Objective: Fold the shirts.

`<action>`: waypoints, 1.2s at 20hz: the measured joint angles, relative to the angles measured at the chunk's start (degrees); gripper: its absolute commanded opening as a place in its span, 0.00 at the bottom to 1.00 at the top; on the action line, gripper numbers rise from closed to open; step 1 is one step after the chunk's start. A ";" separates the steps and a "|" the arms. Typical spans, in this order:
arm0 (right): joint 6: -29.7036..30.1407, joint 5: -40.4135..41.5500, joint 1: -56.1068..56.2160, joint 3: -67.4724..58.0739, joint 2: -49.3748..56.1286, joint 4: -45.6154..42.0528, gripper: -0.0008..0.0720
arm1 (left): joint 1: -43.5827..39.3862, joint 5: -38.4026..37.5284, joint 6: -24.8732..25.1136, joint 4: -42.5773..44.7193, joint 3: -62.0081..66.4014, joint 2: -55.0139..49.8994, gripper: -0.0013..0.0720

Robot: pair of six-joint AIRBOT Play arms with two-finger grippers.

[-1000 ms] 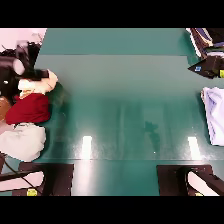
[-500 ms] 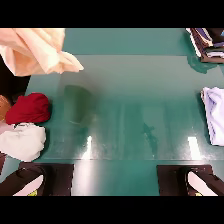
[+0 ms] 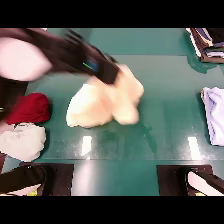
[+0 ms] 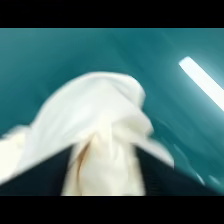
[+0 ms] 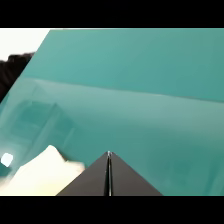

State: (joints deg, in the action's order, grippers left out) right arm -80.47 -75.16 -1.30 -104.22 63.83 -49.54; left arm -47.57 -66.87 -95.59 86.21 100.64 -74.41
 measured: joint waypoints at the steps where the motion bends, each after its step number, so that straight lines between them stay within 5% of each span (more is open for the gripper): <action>1: 0.00 -0.81 0.00 -0.42 0.02 -0.07 0.03 | -1.64 -0.02 1.27 -1.88 -0.17 -2.27 0.86; 5: 0.00 -2.91 0.00 -1.25 -0.24 -0.09 0.03 | 0.02 -3.96 3.30 1.16 -0.33 -5.81 0.86; 11: 0.02 -3.89 0.00 -1.49 -0.50 -0.11 0.03 | 20.35 -12.02 1.53 7.96 -5.90 -5.29 0.86; 17: 0.00 -4.04 0.00 -1.49 -0.55 -0.09 0.03 | 35.43 -2.32 2.93 -4.87 -24.28 -5.86 0.86; 24: 0.00 -4.87 0.00 -1.49 -0.55 -0.09 0.03 | 38.86 10.10 10.19 -21.42 -34.58 -11.37 0.85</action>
State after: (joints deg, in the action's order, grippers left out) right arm -80.47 -80.03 -1.30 -105.71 63.29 -49.63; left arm -8.71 -56.77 -85.41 64.79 66.06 -85.78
